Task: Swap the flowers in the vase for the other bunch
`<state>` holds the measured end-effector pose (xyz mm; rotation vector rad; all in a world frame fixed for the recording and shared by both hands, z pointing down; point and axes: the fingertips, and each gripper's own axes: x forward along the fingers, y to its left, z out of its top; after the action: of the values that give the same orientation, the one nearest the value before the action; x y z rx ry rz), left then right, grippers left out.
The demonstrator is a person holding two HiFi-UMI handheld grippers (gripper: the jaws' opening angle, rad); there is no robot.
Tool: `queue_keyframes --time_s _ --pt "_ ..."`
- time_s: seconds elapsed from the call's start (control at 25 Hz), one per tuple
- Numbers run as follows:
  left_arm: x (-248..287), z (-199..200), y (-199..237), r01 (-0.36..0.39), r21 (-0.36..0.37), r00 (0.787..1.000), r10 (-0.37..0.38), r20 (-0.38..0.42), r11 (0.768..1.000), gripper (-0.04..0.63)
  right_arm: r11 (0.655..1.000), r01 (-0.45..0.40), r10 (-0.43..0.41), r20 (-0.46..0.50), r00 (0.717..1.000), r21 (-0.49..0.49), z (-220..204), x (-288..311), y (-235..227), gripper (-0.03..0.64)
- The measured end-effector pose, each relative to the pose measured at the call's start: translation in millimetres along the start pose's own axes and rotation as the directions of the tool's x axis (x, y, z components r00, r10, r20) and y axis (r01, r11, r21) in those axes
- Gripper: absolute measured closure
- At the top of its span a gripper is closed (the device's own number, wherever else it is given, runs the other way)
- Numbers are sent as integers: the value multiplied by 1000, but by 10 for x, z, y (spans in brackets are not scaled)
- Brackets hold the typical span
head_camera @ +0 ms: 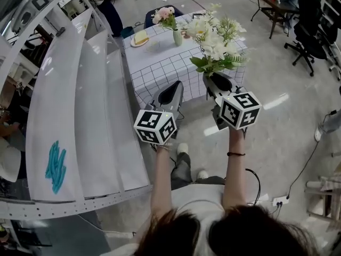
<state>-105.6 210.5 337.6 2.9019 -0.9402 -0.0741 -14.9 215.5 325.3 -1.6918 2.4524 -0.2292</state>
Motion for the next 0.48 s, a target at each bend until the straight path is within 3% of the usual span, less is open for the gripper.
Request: queue_keyframes --time_s 0.48 --pt "420 22 632 46 -28 999 -45 18 999 583 999 40 -40 -9 999 7 -71 671 -270 566"
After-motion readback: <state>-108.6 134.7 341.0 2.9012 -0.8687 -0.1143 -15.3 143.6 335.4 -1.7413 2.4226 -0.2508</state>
